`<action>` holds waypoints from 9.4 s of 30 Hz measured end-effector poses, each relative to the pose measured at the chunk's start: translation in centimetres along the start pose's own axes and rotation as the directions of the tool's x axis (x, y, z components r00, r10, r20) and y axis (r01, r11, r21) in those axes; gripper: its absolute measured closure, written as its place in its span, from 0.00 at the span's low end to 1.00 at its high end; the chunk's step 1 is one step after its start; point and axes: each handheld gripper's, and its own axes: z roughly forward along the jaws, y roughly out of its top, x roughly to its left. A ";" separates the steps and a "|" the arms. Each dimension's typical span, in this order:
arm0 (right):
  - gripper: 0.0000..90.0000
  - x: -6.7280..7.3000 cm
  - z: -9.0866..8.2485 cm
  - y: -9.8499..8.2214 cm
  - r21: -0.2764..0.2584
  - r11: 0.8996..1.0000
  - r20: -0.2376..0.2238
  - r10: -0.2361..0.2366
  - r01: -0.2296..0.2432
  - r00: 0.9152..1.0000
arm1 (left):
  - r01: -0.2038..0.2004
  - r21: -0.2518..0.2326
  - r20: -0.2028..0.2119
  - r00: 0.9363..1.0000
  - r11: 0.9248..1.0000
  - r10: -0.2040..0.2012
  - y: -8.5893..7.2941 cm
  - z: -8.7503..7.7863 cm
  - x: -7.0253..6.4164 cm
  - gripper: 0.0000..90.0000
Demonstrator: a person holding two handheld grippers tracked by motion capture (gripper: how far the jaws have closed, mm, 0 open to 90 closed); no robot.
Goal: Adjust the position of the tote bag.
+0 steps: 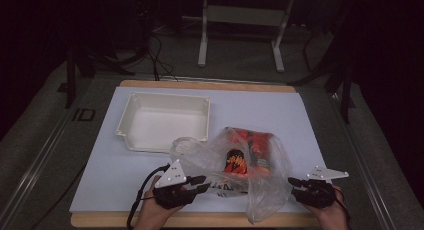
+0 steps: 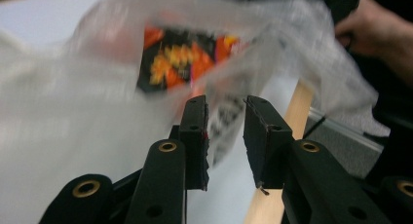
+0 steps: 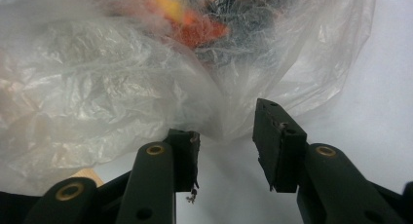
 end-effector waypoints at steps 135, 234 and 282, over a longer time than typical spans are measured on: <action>0.53 -1.7 -1.4 0.0 -0.002 0.991 -0.030 0.135 -0.135 0.990 | 0.042 0.224 -0.138 0.990 0.974 -0.011 -2.4 8.5 0.5 0.76; 0.54 -6.6 -1.0 0.6 -0.051 0.992 0.016 0.114 -0.113 0.993 | 0.087 0.138 -0.344 0.938 0.987 -0.035 -3.1 6.1 3.6 0.69; 0.53 -3.9 -6.3 -1.8 -0.167 0.986 -0.109 -0.021 0.002 0.994 | 0.032 0.130 -0.312 0.950 0.991 0.010 -1.6 7.1 2.4 0.68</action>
